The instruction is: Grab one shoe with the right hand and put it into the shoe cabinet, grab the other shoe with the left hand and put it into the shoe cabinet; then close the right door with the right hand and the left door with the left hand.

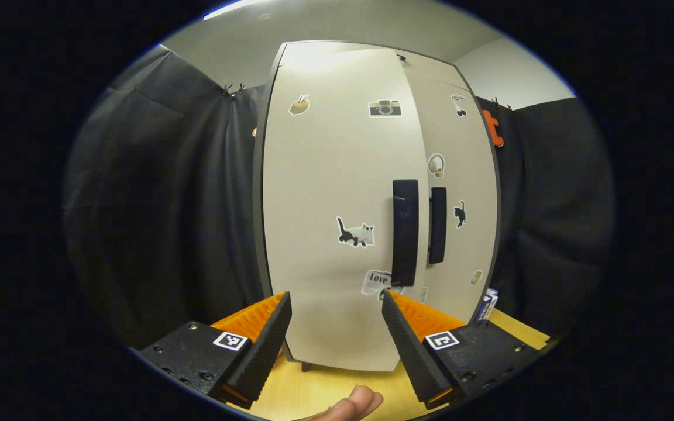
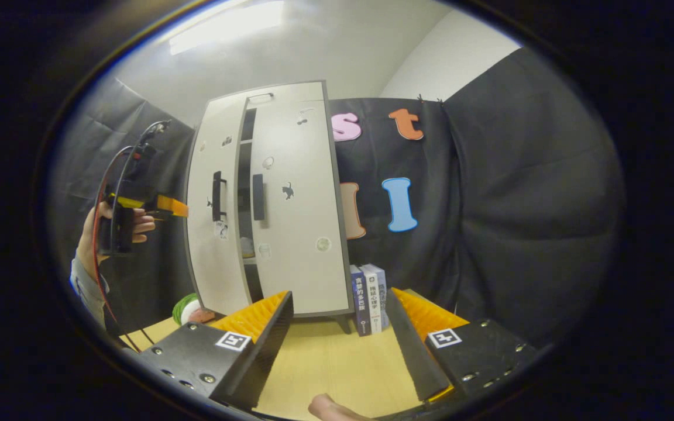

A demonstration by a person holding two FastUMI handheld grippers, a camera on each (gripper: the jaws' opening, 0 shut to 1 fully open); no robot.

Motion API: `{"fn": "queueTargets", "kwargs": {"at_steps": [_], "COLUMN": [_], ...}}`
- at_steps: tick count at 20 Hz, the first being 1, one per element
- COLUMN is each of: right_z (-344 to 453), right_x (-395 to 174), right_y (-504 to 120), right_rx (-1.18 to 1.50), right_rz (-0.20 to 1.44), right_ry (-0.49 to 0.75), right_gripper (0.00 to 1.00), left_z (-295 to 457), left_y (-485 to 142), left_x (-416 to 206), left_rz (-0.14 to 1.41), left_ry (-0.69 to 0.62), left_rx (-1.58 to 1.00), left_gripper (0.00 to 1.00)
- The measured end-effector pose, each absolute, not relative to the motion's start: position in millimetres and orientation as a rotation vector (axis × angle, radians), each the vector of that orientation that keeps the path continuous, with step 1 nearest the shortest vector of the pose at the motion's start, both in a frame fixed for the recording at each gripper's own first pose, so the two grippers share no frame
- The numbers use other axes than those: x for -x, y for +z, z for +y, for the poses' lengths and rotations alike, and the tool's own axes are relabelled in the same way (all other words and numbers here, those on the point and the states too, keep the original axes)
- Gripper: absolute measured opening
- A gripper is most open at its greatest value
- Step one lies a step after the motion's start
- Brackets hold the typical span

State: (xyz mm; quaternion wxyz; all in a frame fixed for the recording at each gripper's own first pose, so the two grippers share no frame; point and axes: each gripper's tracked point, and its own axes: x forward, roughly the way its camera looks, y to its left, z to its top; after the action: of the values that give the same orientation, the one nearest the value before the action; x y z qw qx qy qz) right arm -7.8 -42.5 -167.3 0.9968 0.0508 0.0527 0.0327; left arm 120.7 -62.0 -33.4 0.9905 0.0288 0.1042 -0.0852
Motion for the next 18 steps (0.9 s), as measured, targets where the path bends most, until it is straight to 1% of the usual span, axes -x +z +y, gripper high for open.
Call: {"fn": "queueTargets", "kwargs": {"at_steps": [1, 2, 6, 8, 9, 13, 18], "right_z": [-40.8, -38.7, -28.3, -24.2, -21.2, -14.4, 2.8], "right_x": [6.7, 5.4, 0.7, -3.5, -6.5, -27.9, -41.9], "right_y": [-166.7, -167.5, -169.0, -167.4, -164.4, -141.3, -120.9], "right_rx": [-0.102, -0.102, -0.092, -0.086, -0.083, -0.05, -0.052], "right_rz": [0.106, 0.109, 0.125, 0.131, 0.129, 0.11, 0.125], "right_ry": [0.066, 0.068, 0.083, 0.089, 0.093, 0.107, 0.136], "right_gripper": [0.94, 0.94, 0.94, 0.94, 0.94, 0.94, 0.94], "left_z": [-60.1, -55.0, -34.4, -33.3, -33.5, -42.0, -57.6], "left_y": [-35.9, -38.7, -50.5, -60.2, -61.4, -76.5, -75.1], "left_x": [-111.9, -104.0, -70.0, -48.1, -41.2, -7.7, 11.9], "left_rz": [0.213, 0.213, 0.196, 0.209, 0.19, 0.193, 0.148], "left_ry": [-0.171, -0.156, -0.049, -0.034, -0.029, -0.028, -0.037], "left_rx": [-0.061, -0.066, -0.079, -0.093, -0.099, -0.108, -0.115], "left_gripper": [0.93, 0.94, 0.94, 0.96, 0.96, 0.96, 0.95]}}
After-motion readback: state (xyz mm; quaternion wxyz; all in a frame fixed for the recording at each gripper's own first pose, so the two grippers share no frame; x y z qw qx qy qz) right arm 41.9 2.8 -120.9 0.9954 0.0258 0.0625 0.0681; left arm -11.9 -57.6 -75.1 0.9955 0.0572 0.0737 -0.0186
